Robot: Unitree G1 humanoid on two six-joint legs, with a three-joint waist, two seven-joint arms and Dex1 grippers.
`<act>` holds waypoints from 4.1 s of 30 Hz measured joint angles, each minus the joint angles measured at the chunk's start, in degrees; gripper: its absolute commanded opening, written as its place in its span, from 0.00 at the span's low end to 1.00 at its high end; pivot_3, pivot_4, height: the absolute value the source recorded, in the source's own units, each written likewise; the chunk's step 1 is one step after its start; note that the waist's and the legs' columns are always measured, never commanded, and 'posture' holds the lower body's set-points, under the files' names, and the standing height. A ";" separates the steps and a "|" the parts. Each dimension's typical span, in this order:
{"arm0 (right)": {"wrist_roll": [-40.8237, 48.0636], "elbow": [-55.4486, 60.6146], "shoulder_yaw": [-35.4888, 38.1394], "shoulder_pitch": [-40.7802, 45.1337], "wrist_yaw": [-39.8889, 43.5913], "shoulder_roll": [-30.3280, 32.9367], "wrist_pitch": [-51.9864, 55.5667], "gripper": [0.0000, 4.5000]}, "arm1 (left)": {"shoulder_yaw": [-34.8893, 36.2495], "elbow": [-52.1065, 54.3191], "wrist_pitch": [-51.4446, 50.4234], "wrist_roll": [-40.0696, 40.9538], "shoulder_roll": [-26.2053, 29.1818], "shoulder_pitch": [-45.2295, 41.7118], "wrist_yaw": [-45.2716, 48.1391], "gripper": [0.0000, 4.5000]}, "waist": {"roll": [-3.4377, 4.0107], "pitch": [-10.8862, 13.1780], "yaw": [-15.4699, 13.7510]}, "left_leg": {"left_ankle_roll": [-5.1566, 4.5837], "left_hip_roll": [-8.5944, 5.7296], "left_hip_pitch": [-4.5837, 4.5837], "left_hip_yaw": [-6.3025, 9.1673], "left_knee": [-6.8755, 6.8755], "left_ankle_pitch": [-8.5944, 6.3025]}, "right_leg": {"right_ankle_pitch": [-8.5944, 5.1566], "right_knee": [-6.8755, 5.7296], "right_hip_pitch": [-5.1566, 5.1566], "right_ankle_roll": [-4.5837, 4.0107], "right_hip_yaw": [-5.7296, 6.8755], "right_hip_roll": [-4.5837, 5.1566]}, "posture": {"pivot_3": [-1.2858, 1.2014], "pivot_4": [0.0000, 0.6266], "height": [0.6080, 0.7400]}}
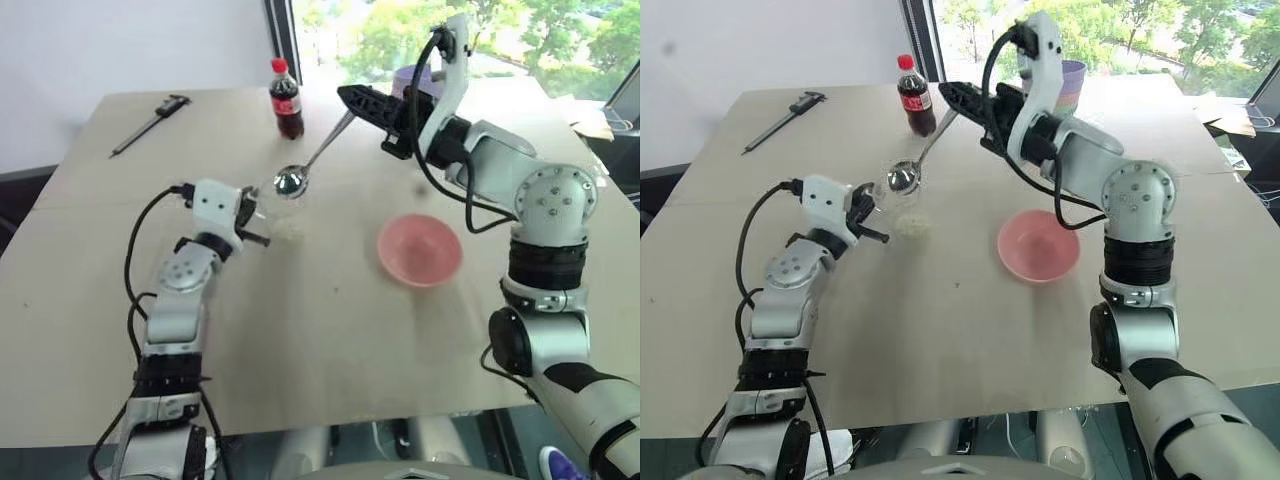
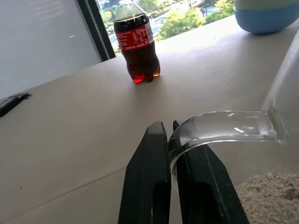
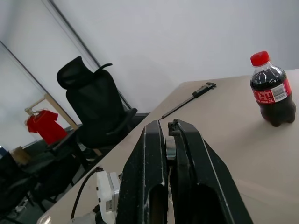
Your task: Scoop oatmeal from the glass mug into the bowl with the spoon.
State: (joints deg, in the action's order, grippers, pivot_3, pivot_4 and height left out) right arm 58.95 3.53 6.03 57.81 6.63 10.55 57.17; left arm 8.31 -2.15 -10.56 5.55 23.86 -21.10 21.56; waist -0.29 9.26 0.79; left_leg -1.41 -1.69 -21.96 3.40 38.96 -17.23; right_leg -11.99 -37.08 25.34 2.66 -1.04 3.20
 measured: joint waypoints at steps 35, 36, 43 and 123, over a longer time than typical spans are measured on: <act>-18.00 -4.10 5.57 1.71 7.66 -3.15 15.40 0.00 | -7.16 -3.17 -0.65 0.05 -6.04 -4.82 1.96 0.01 | -0.01 -0.01 -0.04 | 0.04 -0.02 -0.09 0.10 0.16 0.01 | 0.01 0.00 0.03 0.01 0.03 0.07 | 0.52 0.24 1.00; -17.70 -4.84 7.03 2.55 6.80 -3.35 16.28 0.00 | -7.22 -3.59 -0.31 0.03 -6.28 -5.02 1.94 0.01 | -0.01 -0.01 -0.10 | 0.04 -0.03 -0.09 0.10 0.16 0.01 | 0.01 0.00 0.03 0.01 0.04 0.08 | 0.52 0.24 1.00; -15.83 -9.70 15.90 5.80 1.17 -3.90 21.39 0.00 | -8.27 -8.31 2.45 -0.93 -7.67 -8.05 1.84 0.01 | -0.02 -0.02 -0.22 | 0.03 -0.10 -0.12 0.10 0.18 0.01 | 0.02 -0.02 0.02 0.03 0.07 0.14 | 0.52 0.24 1.00; 47.94 -7.17 43.06 -16.88 -54.94 1.49 15.95 0.00 | -8.37 -19.87 12.63 -0.57 -8.70 -11.18 2.13 0.01 | 0.05 -0.18 0.25 | -0.33 -0.02 0.26 -0.08 0.24 -0.11 | 0.00 -0.29 -0.31 0.05 -0.09 0.01 | 0.52 0.24 1.00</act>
State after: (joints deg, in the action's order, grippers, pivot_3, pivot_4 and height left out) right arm 106.89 -3.65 49.09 40.94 -48.31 12.04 73.13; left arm -0.06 -22.03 2.07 4.98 15.16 -32.28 23.69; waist -0.24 9.08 1.04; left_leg -1.74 -1.71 -21.70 3.32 39.20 -17.34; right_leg -11.98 -37.38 25.03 2.70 -1.13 3.20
